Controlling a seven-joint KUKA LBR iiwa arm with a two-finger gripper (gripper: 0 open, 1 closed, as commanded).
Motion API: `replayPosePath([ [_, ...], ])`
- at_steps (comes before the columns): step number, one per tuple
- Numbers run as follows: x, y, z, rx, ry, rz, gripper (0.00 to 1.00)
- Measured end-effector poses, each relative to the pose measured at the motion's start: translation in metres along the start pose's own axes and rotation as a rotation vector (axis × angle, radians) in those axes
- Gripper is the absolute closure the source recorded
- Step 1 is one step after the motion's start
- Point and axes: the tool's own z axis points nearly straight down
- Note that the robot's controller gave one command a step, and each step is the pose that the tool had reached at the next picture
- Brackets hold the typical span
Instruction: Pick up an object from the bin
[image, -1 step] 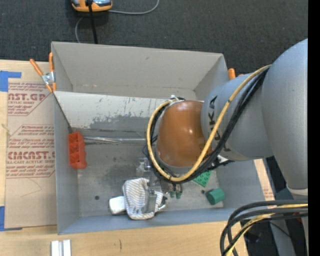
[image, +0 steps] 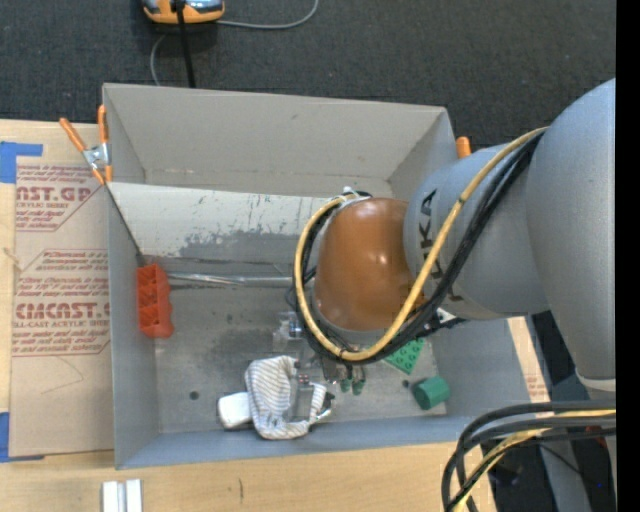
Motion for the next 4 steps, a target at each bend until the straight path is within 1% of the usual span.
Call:
replayPosePath([
  [1, 0.000, -0.006, 0.035, -0.002, -0.003, 0.016, 0.00],
  [2, -0.005, 0.000, 0.063, -0.002, -0.001, 0.037, 1.00],
  [3, -0.005, 0.000, 0.063, -0.002, -0.001, 0.037, 1.00],
  [4, -0.015, 0.032, -0.052, -0.003, -0.001, 0.004, 1.00],
])
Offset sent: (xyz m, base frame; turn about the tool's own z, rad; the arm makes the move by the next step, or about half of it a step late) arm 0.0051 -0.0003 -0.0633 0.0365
